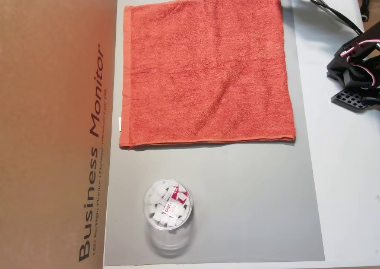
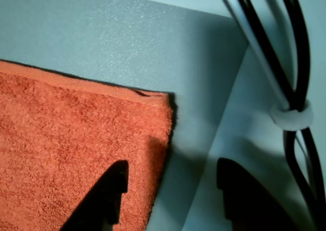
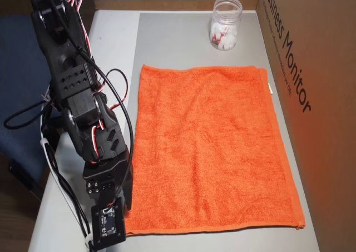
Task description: Fold the blanket.
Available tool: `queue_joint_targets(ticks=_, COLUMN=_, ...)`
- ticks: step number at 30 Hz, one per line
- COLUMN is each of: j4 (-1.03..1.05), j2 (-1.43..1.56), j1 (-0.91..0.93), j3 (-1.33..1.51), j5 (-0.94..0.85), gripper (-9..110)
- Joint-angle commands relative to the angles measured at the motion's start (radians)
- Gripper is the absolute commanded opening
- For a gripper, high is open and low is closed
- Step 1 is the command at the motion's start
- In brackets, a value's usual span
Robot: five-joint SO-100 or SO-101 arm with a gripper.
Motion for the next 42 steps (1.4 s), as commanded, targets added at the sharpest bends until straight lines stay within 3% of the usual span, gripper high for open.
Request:
queue_joint_targets(ticks=1, j4=-0.012, j2=-0.005, j1=-0.015, j3=-0.044, j5=-0.009, gripper=18)
queue_joint_targets(ticks=8, j4=-0.058, j2=-0.044, j1=-0.031, j3=-0.044, j5=-0.011, gripper=18)
queue_joint_targets(ticks=21, j4=-0.212, j2=-0.133, j1=0.009, j3=-0.044, j5=-0.195, gripper=18)
queue_joint_targets(ticks=42, j4=-0.365, j2=-0.172, j1=-0.028, j3=0.054, j5=-0.218, gripper=18)
